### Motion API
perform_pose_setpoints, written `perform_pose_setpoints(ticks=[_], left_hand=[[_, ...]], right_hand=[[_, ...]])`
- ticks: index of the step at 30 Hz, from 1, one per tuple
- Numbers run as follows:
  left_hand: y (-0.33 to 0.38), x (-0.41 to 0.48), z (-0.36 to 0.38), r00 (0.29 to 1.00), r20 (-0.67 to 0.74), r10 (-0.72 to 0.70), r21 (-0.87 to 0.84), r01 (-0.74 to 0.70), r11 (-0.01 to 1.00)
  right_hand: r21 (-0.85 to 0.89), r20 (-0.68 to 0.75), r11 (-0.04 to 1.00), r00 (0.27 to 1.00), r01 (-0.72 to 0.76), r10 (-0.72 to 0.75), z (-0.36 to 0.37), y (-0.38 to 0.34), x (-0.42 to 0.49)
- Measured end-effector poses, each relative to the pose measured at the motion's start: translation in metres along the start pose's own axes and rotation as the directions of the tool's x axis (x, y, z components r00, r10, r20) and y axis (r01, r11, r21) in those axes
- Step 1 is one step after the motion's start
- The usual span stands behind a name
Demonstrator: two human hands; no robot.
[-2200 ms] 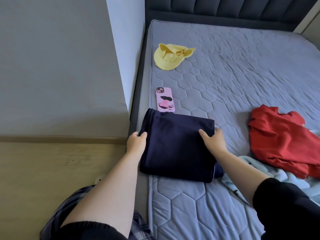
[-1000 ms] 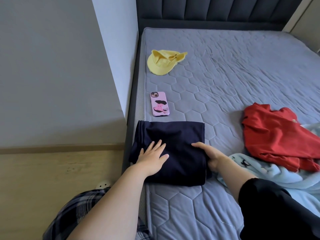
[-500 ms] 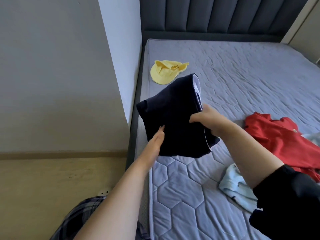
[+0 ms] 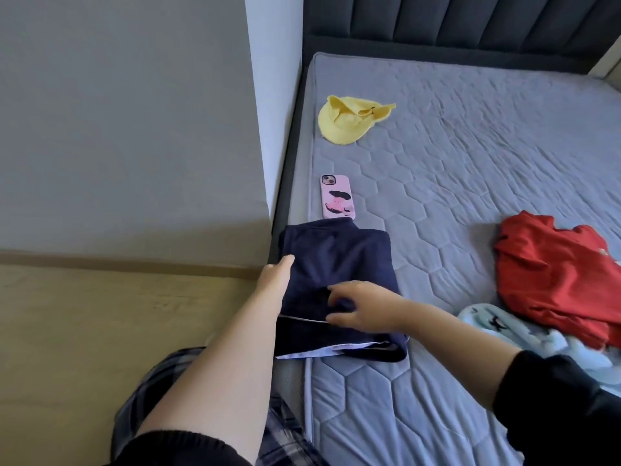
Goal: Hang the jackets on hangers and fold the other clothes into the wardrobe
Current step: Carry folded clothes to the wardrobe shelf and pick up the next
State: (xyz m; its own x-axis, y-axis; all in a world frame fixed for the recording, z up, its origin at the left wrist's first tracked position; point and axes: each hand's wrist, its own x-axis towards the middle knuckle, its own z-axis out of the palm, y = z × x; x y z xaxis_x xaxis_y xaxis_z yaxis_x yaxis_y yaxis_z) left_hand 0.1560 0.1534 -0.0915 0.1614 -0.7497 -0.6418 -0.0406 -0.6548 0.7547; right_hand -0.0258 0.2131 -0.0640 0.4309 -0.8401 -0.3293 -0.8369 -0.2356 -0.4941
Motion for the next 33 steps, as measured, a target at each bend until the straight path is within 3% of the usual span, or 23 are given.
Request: perform_pose_setpoints(ticks=[2,4,6,8,10,12,14,16,17,19,24,28,33], left_hand=[[0.000,-0.004,0.002,0.988,-0.066,0.136,0.166,-0.124,0.978],[-0.004,-0.005,0.002,0.960,-0.119,0.253,0.353,-0.197,0.915],[-0.003,-0.006,0.001,0.941,-0.134,0.312,0.429,-0.229,0.874],[0.003,-0.008,0.000,0.938,-0.118,0.327,0.306,-0.278,0.910],[0.008,-0.009,-0.007,0.922,-0.151,0.356,0.233,-0.317,0.919],[0.002,-0.008,-0.013,0.927,-0.169,0.334,0.422,-0.239,0.875],[-0.013,-0.003,-0.014,0.971,-0.142,0.192,0.523,-0.091,0.847],[-0.017,-0.005,-0.012,0.992,-0.089,0.085,0.418,-0.040,0.908],[-0.016,-0.007,-0.010,0.997,-0.062,0.048,0.350,-0.023,0.936],[-0.013,-0.009,-0.007,0.999,0.023,-0.039,0.245,0.032,0.969],[0.002,-0.026,-0.012,0.944,0.246,-0.220,0.129,0.193,0.973],[0.019,-0.044,-0.021,0.923,0.360,-0.138,0.026,0.138,0.990],[0.054,-0.065,-0.064,0.925,0.375,0.064,-0.092,-0.031,0.995]], right_hand=[[0.137,-0.280,0.990,0.959,-0.013,0.052,-0.008,0.010,0.007],[0.073,-0.420,0.991,0.898,-0.108,0.129,-0.011,0.028,0.016],[-0.030,-0.302,0.959,0.917,-0.282,0.260,-0.008,0.043,0.021],[-0.110,-0.194,0.945,0.939,-0.309,0.284,-0.001,0.050,0.024],[-0.139,-0.223,0.946,0.940,-0.292,0.257,0.004,0.050,0.024],[-0.134,-0.266,0.945,0.929,-0.299,0.257,0.007,0.052,0.023],[-0.018,-0.328,0.936,0.886,-0.352,0.327,0.012,0.058,0.021],[0.358,-0.380,0.852,0.774,-0.382,0.506,0.014,0.063,0.020],[0.541,-0.346,0.753,0.717,-0.374,0.605,0.015,0.065,0.019],[0.748,-0.155,0.534,0.678,-0.394,0.718,0.013,0.070,0.020],[0.873,0.217,0.204,0.727,-0.443,0.651,-0.002,0.080,0.014],[0.895,0.255,0.162,0.773,-0.417,0.581,-0.026,0.066,0.005],[0.943,0.203,0.137,0.850,-0.304,0.486,-0.062,0.014,0.011]])
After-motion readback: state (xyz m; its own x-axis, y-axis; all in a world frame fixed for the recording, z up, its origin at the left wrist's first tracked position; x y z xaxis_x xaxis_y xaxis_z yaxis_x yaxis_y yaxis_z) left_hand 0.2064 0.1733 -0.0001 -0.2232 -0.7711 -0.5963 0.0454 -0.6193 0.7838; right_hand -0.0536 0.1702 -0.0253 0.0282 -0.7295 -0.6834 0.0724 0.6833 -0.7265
